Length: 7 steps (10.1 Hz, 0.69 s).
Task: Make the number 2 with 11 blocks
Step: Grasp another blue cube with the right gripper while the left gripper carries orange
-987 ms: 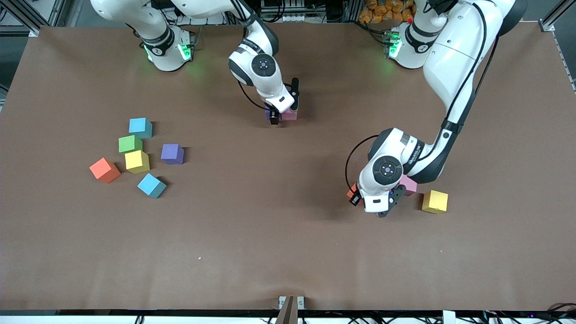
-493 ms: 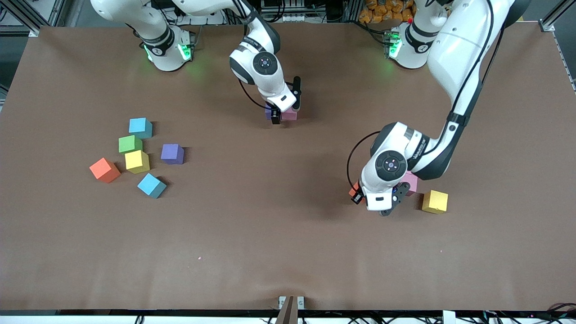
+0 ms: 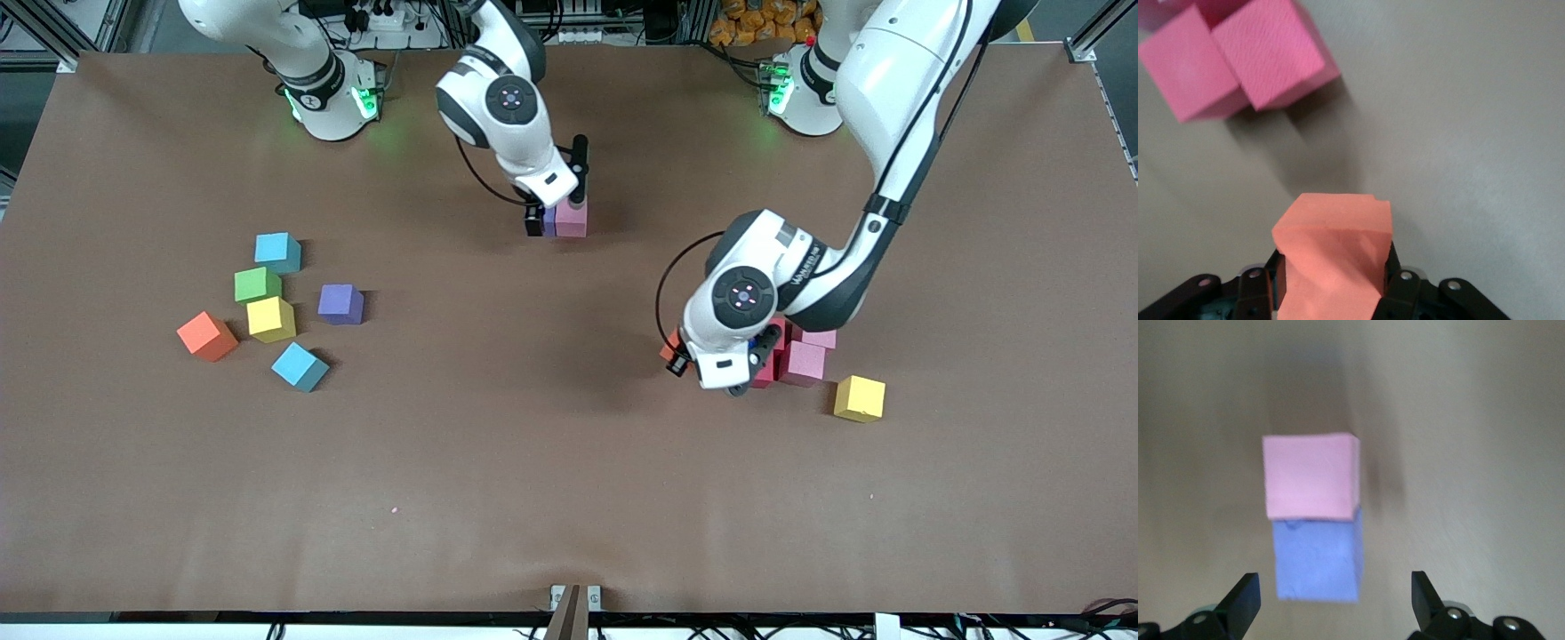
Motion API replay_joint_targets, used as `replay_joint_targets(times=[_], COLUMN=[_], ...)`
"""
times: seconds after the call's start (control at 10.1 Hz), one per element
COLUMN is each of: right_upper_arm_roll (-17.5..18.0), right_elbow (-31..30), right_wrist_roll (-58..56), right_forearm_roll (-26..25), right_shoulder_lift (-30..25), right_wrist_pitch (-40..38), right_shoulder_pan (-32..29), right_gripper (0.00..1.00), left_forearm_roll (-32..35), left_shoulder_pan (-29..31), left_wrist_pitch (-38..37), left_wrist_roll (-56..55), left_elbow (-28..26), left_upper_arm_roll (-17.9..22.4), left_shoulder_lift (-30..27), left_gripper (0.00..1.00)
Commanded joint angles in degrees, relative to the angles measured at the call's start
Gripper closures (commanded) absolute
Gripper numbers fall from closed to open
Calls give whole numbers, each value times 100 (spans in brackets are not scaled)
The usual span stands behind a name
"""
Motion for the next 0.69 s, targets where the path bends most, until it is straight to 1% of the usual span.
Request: replay_joint_targets(times=[0.0,0.1,0.3,0.39,0.49,0.59], right_upper_arm_roll=[22,22,22,13,22,22], right_elbow=[-206,-198,-197,-215,-337,-390], right_wrist_roll=[-7,-268,-1102,-1532,-2059,-2542], right_forearm_roll=[-67,-76,-76,-76,-76,-76], right_shoulder_lift=[-450,-530,-539,-565,-566,-513], right_wrist_pitch=[-397,-582,-619,-619,-601,-558], right_shoulder_pan=[-765,-1195,-2311,-2664,-3111,-3429], right_gripper=[0,0,0,0,0,0], left_forearm_roll=[-102,-102,-111,-137,-138,-146], left_shoulder_pan=[44,53,70,62,70,79], left_wrist_pitch=[-43,-34,62,263,691,1122], left_wrist_roll=[-653,-1013,-1532,-1822,-2069,-2236], left_elbow=[-236,-306,-499,-639,-980,-1436], left_upper_arm_roll=[-226,-314,-472,-508,-552,-552], left_shoulder_lift=[-141,-168,-185,-185,-290,-508], left_gripper=[51,51,51,51,51,50])
